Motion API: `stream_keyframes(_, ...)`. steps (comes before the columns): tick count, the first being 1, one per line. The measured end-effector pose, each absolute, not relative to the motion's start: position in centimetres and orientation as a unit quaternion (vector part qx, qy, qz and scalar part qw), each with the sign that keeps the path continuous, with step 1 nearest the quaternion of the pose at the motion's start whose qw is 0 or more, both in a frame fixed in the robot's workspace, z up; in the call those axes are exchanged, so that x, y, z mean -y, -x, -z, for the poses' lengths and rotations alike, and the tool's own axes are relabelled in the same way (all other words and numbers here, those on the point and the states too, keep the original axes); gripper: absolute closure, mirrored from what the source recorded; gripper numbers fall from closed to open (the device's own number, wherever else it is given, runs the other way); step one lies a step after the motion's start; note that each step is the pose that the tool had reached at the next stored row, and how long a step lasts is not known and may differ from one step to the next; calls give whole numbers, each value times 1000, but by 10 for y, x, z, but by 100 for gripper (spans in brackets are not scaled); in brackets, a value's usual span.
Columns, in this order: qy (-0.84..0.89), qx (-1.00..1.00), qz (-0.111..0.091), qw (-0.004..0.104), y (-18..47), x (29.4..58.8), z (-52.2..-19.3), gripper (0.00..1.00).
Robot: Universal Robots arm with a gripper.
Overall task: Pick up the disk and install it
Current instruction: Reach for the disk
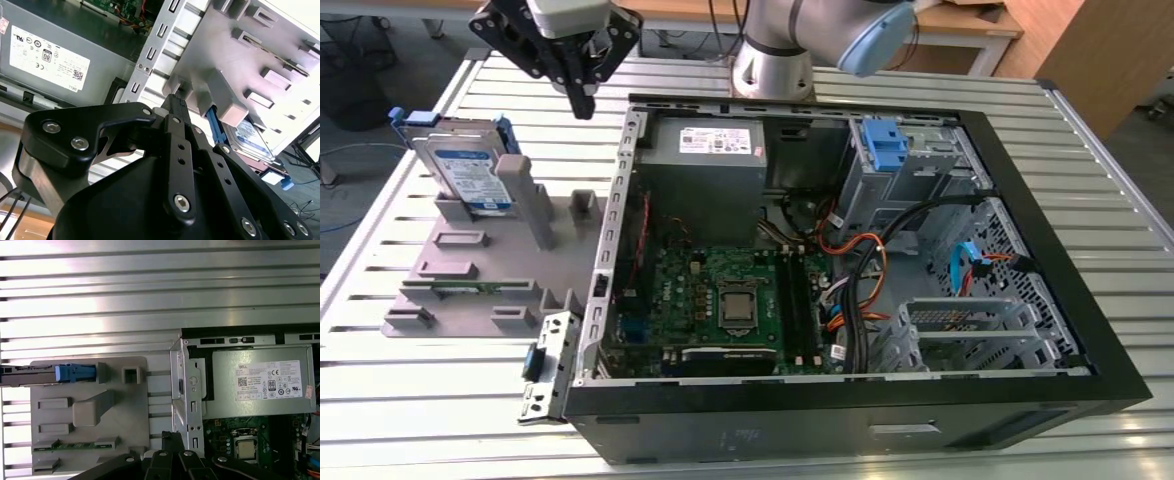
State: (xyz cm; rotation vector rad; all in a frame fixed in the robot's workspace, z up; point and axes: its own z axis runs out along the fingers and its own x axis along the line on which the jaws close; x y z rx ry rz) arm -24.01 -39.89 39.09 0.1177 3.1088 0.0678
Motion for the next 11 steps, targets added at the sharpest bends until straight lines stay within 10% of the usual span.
stream_keyframes(11,-38,-999,-22,15,250,399,-391,89)
